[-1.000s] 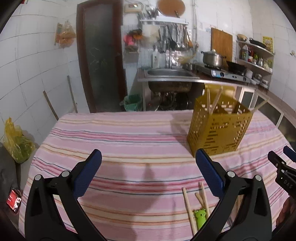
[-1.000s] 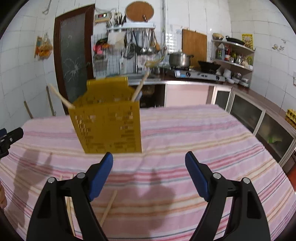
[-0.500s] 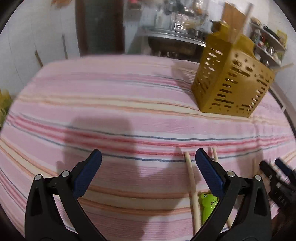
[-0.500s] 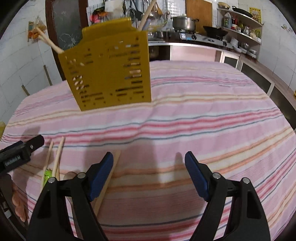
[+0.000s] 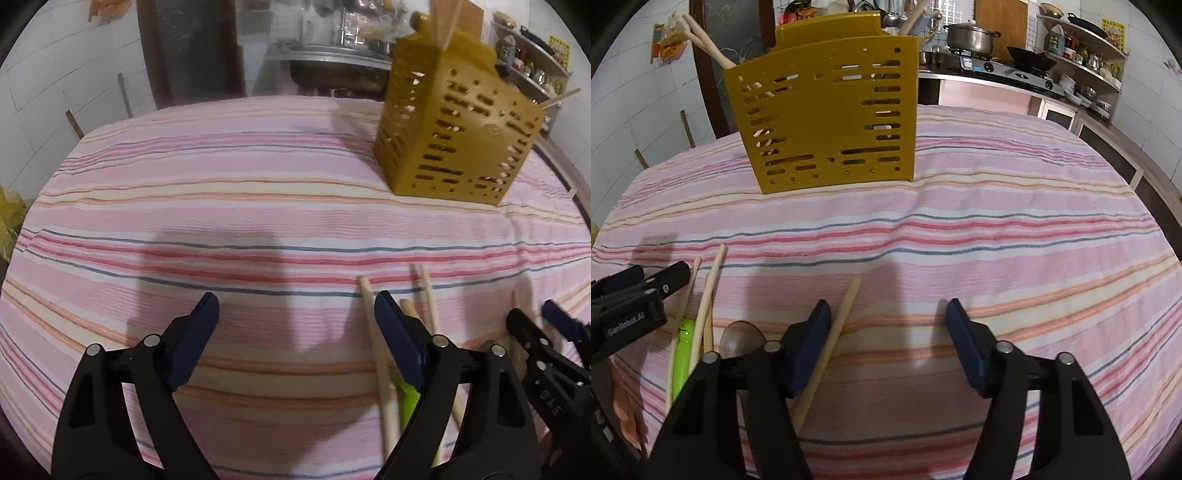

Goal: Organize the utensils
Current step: 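Move the left tool down to a chopstick while the right tool approaches another chopstick, then close the left tool on a chopstick while the right tool closes on another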

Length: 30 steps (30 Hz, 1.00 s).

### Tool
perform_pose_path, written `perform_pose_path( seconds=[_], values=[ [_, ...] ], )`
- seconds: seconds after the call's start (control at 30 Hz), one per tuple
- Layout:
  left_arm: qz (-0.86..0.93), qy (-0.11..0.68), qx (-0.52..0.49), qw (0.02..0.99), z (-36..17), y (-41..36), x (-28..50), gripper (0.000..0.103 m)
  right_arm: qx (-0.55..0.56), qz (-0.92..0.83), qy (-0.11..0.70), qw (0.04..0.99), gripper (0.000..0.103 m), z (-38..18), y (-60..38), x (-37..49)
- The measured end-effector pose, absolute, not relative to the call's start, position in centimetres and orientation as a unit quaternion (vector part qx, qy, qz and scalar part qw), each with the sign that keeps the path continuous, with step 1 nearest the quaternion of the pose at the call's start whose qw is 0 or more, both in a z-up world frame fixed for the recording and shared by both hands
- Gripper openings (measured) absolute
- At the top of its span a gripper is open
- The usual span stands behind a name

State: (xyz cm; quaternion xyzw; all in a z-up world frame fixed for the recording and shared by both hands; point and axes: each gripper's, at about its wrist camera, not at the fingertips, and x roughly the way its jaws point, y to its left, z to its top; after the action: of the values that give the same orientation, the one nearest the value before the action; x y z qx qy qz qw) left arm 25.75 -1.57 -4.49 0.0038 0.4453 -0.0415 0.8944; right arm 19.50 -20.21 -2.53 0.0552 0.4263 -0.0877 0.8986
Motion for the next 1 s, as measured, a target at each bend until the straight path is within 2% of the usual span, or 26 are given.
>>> perform_pose_path(
  seconds=[0.13, 0.23, 0.27, 0.4, 0.5, 0.73, 1.0],
  values=[
    [-0.040, 0.431, 0.018, 0.901, -4.1, -2.1, 25.0, 0.083, 0.052, -0.103, 0.430, 0.896, 0.051, -2.4, -19.6, 19.2],
    [-0.055, 0.447, 0.015, 0.893, -4.6, -2.4, 24.9, 0.082, 0.041, -0.110, 0.435, 0.893, 0.040, -2.5, -18.7, 19.4],
    [-0.059, 0.451, 0.016, 0.890, -4.7, -2.5, 24.8, 0.079, 0.036, -0.116, 0.437, 0.891, 0.037, -2.5, -18.3, 19.5],
    [-0.066, 0.454, 0.034, 0.888, -5.1, -3.2, 24.5, 0.078, 0.043, -0.106, 0.434, 0.894, 0.013, -2.6, -17.8, 19.7],
    [-0.067, 0.455, 0.042, 0.887, -5.2, -3.5, 24.5, 0.075, 0.044, -0.094, 0.434, 0.895, 0.010, -2.5, -18.4, 20.1],
    [-0.072, 0.457, 0.044, 0.885, -5.2, -4.0, 24.8, 0.055, 0.003, -0.058, 0.447, 0.892, 0.010, -2.3, -19.8, 21.6],
    [-0.055, 0.470, 0.029, 0.881, -4.9, -4.6, 25.2, 0.034, -0.003, -0.049, 0.426, 0.903, 0.010, -2.6, -19.5, 21.2]
  ],
)
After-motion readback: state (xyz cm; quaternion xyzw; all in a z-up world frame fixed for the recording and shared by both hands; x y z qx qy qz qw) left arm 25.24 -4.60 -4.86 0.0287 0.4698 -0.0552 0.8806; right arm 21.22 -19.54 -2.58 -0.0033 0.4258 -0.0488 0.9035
